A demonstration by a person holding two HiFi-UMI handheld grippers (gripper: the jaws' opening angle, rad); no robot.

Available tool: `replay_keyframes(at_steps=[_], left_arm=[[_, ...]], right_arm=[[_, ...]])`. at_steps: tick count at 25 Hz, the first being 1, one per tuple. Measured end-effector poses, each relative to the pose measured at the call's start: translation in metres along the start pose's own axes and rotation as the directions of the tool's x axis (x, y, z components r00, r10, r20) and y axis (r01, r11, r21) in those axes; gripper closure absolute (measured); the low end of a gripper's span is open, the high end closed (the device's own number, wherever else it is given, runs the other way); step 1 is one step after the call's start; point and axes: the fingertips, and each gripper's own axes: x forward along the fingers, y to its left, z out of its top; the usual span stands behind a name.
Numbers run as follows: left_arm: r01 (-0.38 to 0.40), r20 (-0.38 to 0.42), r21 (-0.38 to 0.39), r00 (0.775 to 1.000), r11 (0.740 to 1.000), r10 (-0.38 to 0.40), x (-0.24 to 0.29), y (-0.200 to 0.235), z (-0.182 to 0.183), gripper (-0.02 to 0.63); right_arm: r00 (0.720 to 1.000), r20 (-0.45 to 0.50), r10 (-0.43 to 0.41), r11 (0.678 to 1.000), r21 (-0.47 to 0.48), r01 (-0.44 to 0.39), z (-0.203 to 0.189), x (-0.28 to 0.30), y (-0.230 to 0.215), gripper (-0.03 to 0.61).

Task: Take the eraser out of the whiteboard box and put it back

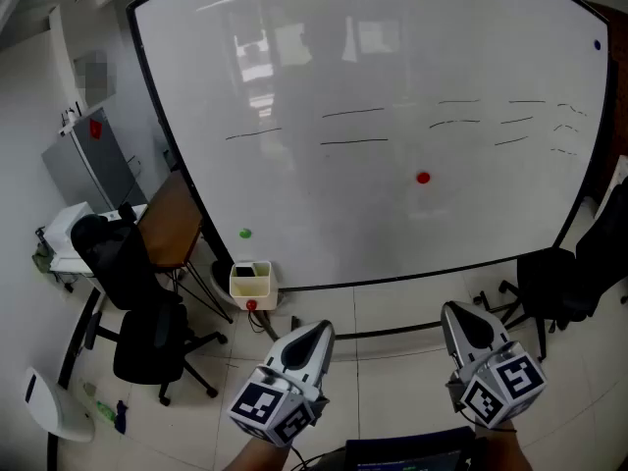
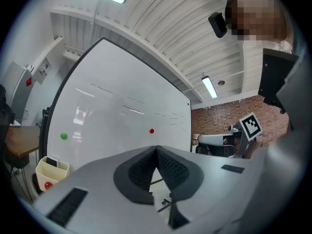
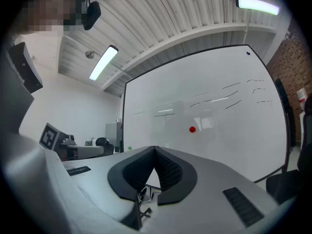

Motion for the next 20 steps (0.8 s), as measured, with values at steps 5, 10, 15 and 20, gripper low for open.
replay_keyframes(at_steps=[5, 10, 15, 20], left_arm=[[-0.007, -0.008, -0.001, 1.0, 1.0, 0.007, -0.012, 0.037, -0.002, 0.589], [-0.011, -0.019, -0.015, 1.0, 1.0, 0.01, -0.009, 0.066, -0.002, 0.589], [-0.048, -0.012, -0.013, 0.999, 0.999, 0.048, 0.009, 0.095, 0.008, 0.589], [-0.074, -0.03, 0.007, 0.997, 0.997, 0.074, 0.033, 0.125, 0.016, 0.589]], right_arm=[[1.0, -0.01, 0.015, 1.0, -0.002, -0.015, -0.011, 0.033, 0.025, 0.554], [0.998, -0.012, 0.062, 0.998, -0.008, -0.062, -0.008, 0.071, 0.042, 0.554], [0.994, -0.016, 0.109, 0.994, 0.012, -0.109, -0.007, 0.116, 0.044, 0.554], [0.988, -0.004, 0.157, 0.987, 0.035, -0.157, -0.007, 0.159, 0.039, 0.554]])
